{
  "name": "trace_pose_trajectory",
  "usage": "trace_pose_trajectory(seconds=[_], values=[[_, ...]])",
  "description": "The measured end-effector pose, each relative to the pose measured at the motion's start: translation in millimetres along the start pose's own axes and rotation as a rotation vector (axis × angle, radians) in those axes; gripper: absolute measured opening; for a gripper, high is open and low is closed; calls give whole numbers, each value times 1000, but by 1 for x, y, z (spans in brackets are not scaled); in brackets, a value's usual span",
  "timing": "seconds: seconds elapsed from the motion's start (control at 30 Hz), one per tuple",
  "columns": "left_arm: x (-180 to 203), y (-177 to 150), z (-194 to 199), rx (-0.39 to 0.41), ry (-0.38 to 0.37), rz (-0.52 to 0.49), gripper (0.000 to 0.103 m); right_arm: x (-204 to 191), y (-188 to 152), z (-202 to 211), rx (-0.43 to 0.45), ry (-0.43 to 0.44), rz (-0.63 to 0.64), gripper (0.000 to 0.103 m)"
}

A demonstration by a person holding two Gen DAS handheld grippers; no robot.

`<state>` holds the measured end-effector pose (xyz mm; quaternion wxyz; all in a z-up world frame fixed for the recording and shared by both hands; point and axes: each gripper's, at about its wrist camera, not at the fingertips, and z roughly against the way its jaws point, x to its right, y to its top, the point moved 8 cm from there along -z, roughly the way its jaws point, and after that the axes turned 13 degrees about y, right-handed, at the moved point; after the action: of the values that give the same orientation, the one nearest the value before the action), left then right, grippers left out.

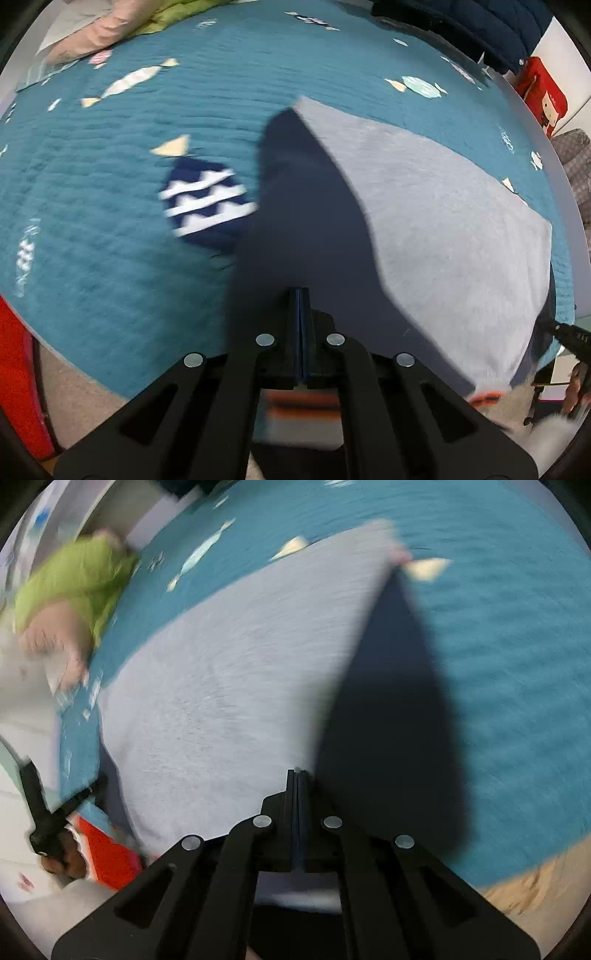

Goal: Fold large clothes

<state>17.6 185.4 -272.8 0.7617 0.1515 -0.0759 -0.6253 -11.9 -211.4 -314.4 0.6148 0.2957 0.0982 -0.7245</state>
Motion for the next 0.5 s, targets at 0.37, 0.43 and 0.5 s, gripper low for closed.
trace_pose_trajectory(seconds=[0.37, 0.43, 0.5], values=[[60, -34, -18, -73, -199, -116, 2, -74, -29, -83, -239, 246, 74, 0], [45, -36, -17, -88, -229, -71, 2, -54, -18, -70, -205, 317, -70, 0], [31, -37, -14, -87, -243, -54, 2, -24, -12, -50, -155, 242, -119, 0]])
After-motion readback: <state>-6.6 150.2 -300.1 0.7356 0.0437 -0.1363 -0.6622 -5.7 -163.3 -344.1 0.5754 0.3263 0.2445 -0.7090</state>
